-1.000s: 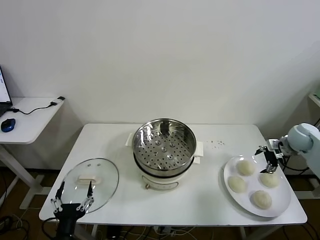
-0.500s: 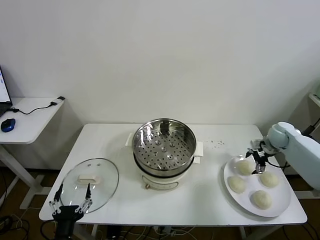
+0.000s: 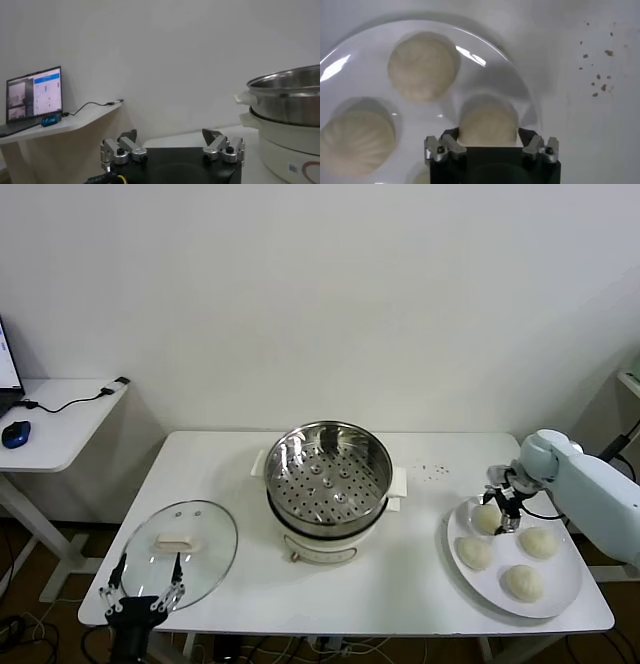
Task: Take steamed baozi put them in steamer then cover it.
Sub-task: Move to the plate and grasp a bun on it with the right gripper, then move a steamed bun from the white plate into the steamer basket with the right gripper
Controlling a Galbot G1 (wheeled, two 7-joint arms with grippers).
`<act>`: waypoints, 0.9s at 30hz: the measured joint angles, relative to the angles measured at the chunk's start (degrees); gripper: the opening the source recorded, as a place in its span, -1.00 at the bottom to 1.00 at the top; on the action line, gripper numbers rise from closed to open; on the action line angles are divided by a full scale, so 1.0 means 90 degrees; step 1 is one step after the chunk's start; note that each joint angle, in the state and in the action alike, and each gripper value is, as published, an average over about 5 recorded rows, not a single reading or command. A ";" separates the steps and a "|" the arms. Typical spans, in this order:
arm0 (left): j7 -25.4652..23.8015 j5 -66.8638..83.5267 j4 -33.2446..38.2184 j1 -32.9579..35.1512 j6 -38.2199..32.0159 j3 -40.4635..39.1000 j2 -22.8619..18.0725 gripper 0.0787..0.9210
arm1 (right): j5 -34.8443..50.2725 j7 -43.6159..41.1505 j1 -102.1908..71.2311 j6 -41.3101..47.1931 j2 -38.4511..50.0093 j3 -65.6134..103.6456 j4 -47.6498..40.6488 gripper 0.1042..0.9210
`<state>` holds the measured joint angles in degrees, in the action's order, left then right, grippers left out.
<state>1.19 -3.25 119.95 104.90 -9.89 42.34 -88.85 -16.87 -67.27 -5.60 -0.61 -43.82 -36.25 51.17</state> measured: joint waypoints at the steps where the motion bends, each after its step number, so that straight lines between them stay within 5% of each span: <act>1: 0.0000 0.0000 0.0000 0.0002 -0.0001 0.0000 0.0000 0.77 | -0.0008 -0.0008 -0.0001 -0.0007 0.0000 0.0000 -0.0008 0.50; 15: 0.0002 -0.0023 0.0001 0.0044 -0.0008 -0.0017 0.0000 0.77 | 0.0148 -0.0230 0.0321 -0.0293 0.0103 -0.0135 0.0133 0.37; 27: -0.0001 -0.0111 0.0041 0.0097 -0.0006 -0.0064 0.0002 0.77 | 0.0901 -0.0644 0.2418 -0.1275 -0.0271 -0.1620 0.0609 0.36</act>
<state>1.18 -4.25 120.32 105.77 -9.94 41.76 -88.84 -8.76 -73.07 16.17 -12.08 -46.26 -50.82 56.65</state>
